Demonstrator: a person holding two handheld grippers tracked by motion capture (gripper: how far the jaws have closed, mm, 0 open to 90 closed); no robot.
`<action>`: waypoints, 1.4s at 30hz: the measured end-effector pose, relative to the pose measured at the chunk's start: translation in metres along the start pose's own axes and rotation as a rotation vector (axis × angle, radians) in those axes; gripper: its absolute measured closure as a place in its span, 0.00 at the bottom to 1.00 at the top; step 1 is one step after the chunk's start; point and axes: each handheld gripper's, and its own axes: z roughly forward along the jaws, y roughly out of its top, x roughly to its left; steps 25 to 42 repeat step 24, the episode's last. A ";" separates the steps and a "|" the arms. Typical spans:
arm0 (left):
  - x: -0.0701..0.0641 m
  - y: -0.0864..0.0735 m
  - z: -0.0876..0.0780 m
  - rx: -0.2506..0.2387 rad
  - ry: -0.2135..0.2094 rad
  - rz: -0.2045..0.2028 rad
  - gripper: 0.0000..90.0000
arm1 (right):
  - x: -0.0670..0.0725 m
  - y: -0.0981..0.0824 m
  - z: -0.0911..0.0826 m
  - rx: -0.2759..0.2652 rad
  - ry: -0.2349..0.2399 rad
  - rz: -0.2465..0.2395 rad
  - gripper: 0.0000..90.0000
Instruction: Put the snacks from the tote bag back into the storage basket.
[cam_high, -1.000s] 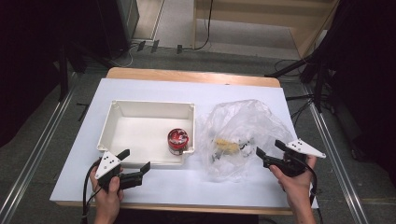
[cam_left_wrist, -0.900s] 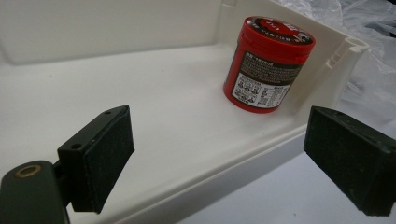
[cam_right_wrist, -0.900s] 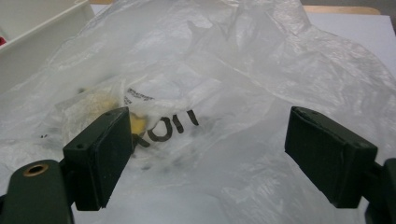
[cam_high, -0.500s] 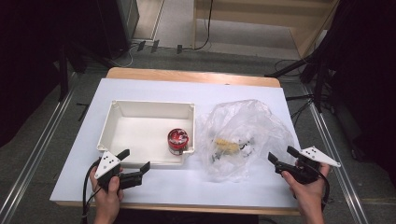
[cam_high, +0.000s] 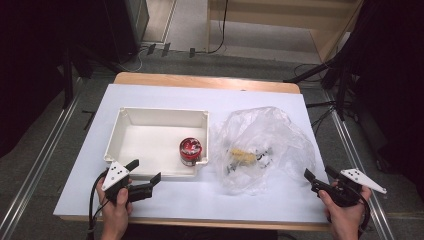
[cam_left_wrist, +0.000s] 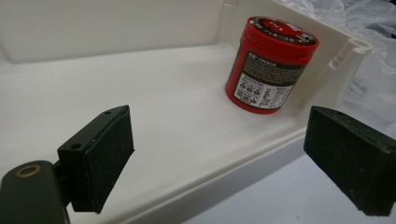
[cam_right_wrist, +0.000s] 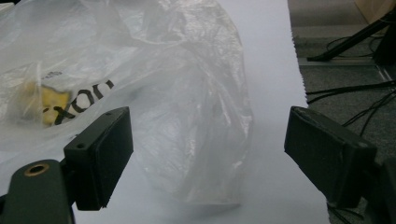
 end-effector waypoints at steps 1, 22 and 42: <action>0.001 -0.001 0.000 0.003 -0.001 -0.011 0.10 | -0.001 -0.001 0.000 -0.003 -0.006 0.008 0.18; 0.001 -0.003 0.001 -0.012 -0.002 -0.013 0.10 | -0.007 -0.012 0.009 -0.032 -0.006 0.039 0.18; 0.001 -0.003 0.001 -0.012 -0.001 -0.012 0.10 | -0.007 -0.012 0.009 -0.034 -0.004 0.041 0.18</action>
